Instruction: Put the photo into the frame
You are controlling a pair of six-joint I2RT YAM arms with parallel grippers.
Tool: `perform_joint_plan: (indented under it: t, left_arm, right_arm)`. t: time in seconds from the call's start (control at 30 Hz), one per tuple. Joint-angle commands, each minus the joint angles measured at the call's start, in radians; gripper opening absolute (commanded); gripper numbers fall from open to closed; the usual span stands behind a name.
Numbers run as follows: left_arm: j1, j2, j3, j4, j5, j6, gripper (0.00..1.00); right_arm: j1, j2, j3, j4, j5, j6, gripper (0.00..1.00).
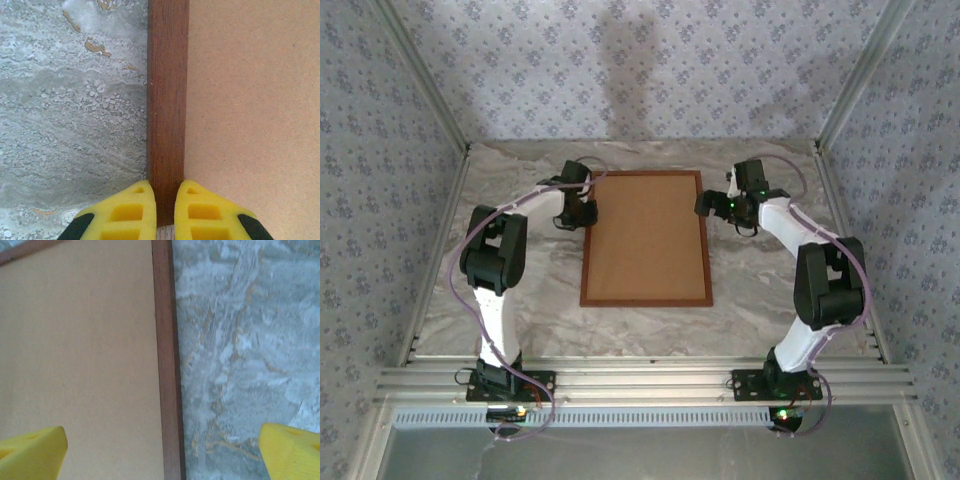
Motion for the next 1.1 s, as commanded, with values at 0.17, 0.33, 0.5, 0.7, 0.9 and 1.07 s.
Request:
perform_joint_plan:
  t: [0.17, 0.33, 0.5, 0.7, 0.9, 1.07]
  left_arm:
    - [-0.073, -0.014, -0.144, -0.023, 0.018, 0.05, 0.04]
    - [-0.092, -0.053, -0.203, -0.005, 0.032, 0.048, 0.04]
    - [-0.11, -0.084, -0.252, 0.002, 0.037, 0.046, 0.04]
    - [-0.121, -0.094, -0.281, 0.011, 0.046, 0.049, 0.04]
    - [-0.121, -0.105, -0.279, 0.024, 0.039, 0.051, 0.04]
    - [-0.122, -0.103, -0.281, 0.024, 0.033, 0.062, 0.03]
  right_arm:
    - [-0.073, 0.134, 0.164, -0.06, -0.064, 0.001, 0.88]
    - [-0.087, 0.226, 0.264, -0.134, -0.105, -0.031, 0.73]
    - [-0.085, 0.281, 0.327, -0.214, -0.064, -0.075, 0.69]
    - [-0.088, 0.297, 0.33, -0.259, -0.035, -0.102, 0.64]
    - [-0.087, 0.32, 0.333, -0.301, -0.003, -0.122, 0.62]
    - [-0.084, 0.373, 0.45, -0.359, 0.05, -0.141, 0.62]
